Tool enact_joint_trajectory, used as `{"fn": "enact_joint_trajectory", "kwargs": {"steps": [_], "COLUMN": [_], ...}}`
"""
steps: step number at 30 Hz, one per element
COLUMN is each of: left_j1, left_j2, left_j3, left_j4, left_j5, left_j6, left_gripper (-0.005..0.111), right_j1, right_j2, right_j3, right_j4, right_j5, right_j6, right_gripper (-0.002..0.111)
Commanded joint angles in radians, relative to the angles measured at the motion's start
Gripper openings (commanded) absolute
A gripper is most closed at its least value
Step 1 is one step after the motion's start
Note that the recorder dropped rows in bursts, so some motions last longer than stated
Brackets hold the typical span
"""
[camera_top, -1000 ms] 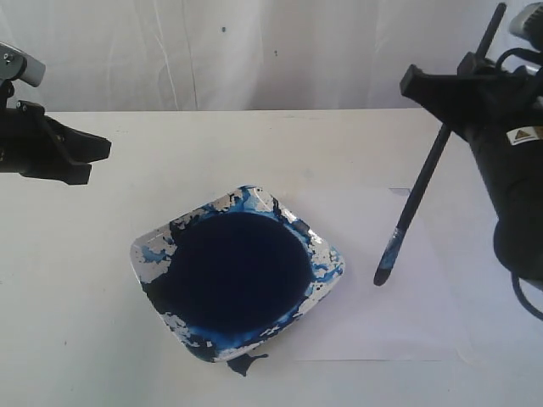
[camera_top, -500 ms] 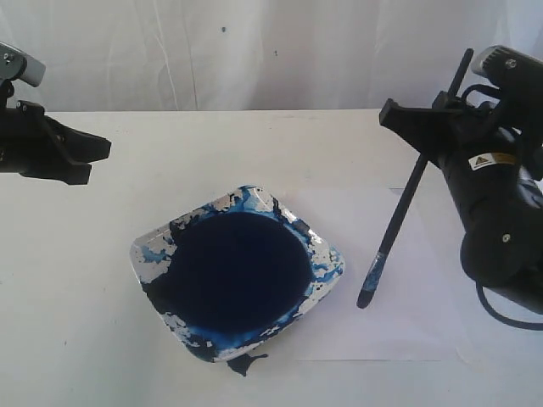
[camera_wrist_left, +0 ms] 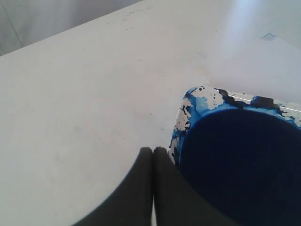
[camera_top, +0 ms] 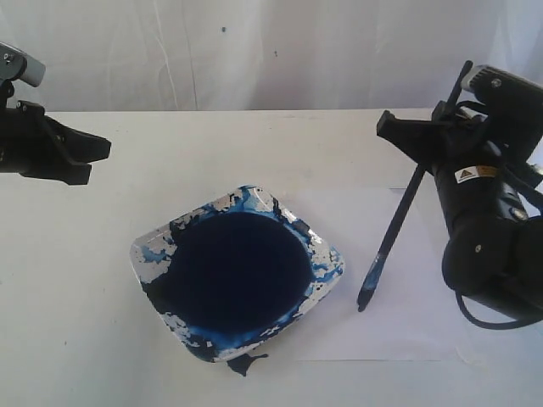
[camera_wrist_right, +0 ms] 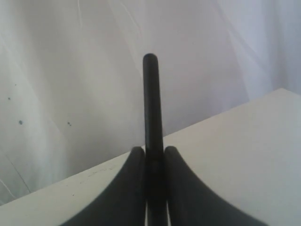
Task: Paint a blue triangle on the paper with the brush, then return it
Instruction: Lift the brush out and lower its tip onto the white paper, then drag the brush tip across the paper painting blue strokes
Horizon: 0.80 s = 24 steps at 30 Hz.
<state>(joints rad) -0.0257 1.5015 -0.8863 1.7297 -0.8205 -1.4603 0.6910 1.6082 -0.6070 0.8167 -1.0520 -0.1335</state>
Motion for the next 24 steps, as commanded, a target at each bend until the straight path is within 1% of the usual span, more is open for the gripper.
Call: {"fn": "enact_joint_trajectory", "kwargs": {"steps": [1,4,8,11,16,24], "left_j1": [0.004,0.004,0.004,0.004,0.004,0.004], "left_j2": [-0.005,-0.005,-0.005,-0.005,-0.005,-0.005], "left_j3": [0.005,0.005,0.005,0.005,0.005,0.005], "left_j4": [0.006,0.006,0.006,0.006,0.006,0.006], "left_j5": [0.006,0.006,0.006,0.006,0.006,0.006], "left_j6": [-0.002,-0.002,-0.002,-0.002,-0.002,0.001], "left_gripper": [0.000,0.000,0.000,0.000,0.000,0.000], "right_j1": [-0.004,-0.004,-0.004,-0.004,-0.004,-0.004], "right_j2": [0.001,0.001,0.001,0.001,-0.001,-0.001], "right_j3": [0.000,0.000,0.000,0.000,0.000,0.000], "right_j4": [-0.006,-0.004,-0.002,-0.002,-0.005,-0.037], "right_j5": [-0.058,-0.082,-0.100,-0.100,-0.086,0.023], "right_j6": [0.000,-0.006,-0.080,-0.083,-0.026,0.093], "right_gripper": [0.001,0.001,0.001,0.001,0.001,0.001]}}
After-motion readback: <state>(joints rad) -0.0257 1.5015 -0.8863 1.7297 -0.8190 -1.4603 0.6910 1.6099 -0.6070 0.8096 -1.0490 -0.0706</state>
